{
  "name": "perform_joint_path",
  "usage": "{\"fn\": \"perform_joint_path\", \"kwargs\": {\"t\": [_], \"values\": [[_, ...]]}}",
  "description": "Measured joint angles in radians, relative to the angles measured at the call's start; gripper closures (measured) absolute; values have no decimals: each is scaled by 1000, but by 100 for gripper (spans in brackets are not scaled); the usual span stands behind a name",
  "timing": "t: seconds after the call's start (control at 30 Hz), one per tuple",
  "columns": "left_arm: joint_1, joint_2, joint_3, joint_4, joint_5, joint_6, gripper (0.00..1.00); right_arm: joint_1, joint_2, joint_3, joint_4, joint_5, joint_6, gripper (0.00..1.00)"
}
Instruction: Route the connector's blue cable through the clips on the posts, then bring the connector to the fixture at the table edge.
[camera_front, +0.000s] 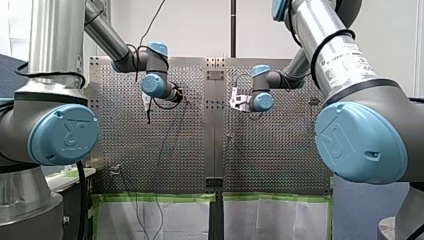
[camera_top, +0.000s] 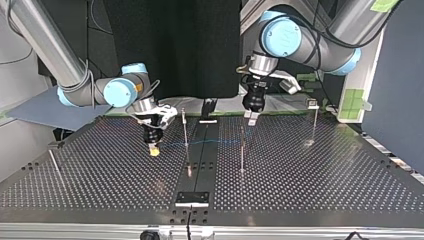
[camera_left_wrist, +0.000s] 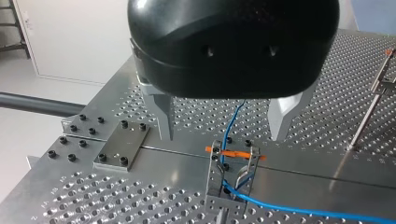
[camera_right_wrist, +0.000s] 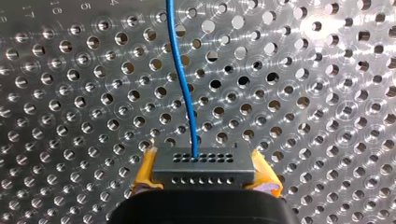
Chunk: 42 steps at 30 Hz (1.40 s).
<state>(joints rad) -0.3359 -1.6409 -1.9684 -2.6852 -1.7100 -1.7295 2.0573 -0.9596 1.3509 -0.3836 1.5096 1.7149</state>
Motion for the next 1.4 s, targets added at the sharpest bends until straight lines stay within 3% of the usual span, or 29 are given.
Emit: {"fn": "perform_joint_path", "kwargs": {"t": [0.43,0.6,0.83,1.0,1.17,1.4], "values": [[-4,-1,-2,19,7,-15,0,1,0,0,10,0,-3,100],[-18,-2,-1,40,-17,14,0,2,0,1,31,0,-4,100],[-64,-37,32,69,-68,62,0,2,0,1,68,3,-12,100],[-102,-74,69,50,-106,100,0,1,0,1,81,22,-34,100],[-144,-116,111,41,-148,122,0,-2,0,1,82,36,-46,100],[-206,-166,173,34,-209,128,0,-4,0,1,69,38,-47,100]]}}
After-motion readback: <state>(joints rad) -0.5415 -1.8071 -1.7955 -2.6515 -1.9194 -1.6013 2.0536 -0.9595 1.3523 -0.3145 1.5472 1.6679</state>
